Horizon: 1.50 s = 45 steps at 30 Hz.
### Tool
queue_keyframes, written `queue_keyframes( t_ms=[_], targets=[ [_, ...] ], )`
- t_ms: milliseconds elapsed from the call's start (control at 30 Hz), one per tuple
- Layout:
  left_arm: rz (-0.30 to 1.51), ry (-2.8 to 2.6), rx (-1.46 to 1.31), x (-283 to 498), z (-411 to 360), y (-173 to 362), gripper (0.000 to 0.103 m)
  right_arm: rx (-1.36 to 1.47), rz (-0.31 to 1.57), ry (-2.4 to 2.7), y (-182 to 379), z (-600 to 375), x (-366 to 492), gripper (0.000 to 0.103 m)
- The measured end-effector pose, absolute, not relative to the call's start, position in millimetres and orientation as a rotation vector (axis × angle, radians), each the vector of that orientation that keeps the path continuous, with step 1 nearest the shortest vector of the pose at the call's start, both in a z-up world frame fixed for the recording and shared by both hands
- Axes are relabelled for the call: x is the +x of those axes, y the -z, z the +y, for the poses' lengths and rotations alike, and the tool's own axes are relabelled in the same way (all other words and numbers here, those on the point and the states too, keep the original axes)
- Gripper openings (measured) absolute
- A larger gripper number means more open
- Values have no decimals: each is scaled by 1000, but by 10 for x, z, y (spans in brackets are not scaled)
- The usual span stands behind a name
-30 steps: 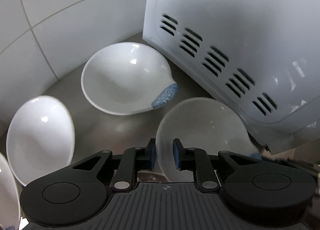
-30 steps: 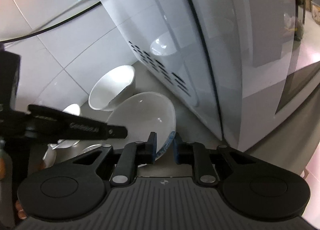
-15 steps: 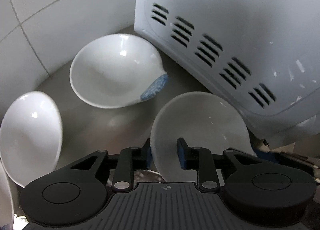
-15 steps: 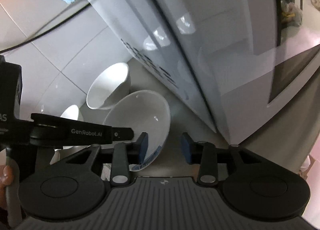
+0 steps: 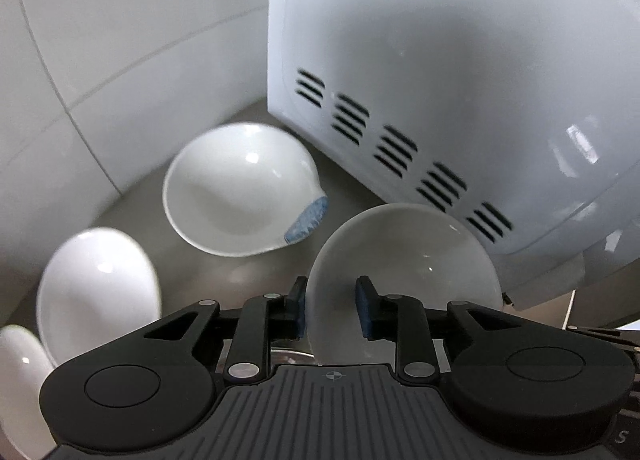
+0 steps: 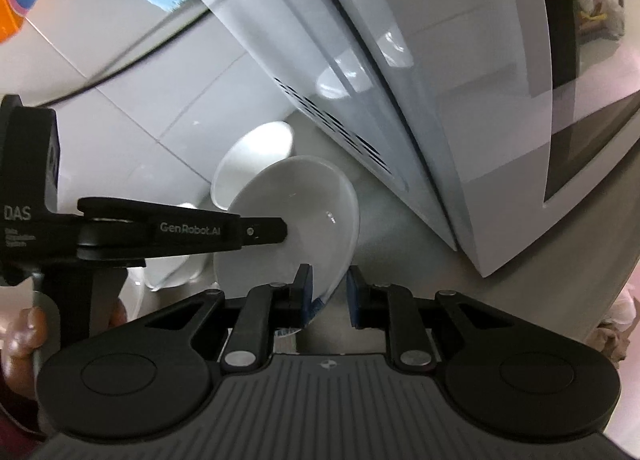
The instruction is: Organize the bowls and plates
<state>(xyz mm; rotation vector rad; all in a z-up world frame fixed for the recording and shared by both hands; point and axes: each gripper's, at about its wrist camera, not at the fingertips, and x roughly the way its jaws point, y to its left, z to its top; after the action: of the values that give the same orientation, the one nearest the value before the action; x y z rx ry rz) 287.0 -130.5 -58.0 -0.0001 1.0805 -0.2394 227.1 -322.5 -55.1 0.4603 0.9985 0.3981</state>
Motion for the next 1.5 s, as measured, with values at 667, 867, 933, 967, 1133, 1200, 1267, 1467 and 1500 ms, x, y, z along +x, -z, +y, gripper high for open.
queue_keyframes(
  t_ms=[667,867,933,967,1133,1200,1267,1467,1500],
  targets=[
    [1002,61,-31,2607,-507,168,91,415,1000,-599,137,-2498,2456,22],
    [1007,23,-39,2590,-240,148,92,370,1012,-638,158,-2256,2512,22],
    [1010,12,-39,2615,-175,163,92,362,1021,-647,170,-2177,2532,22],
    [1013,7,-38,2629,-132,178,92,357,1025,-649,203,-2098,2592,22],
    [1024,-16,-41,2746,11,261,93,352,1057,-666,258,-1920,2685,22],
    [1027,-23,-43,2787,70,293,96,342,1063,-669,278,-1839,2726,22],
    [1035,-29,-50,2830,120,335,96,342,1073,-677,298,-1788,2739,23],
    [1053,-44,-63,2944,242,465,97,335,1099,-679,396,-1614,2821,23],
    [1055,-46,-66,2961,262,483,97,335,1104,-679,417,-1590,2840,23]
  ],
)
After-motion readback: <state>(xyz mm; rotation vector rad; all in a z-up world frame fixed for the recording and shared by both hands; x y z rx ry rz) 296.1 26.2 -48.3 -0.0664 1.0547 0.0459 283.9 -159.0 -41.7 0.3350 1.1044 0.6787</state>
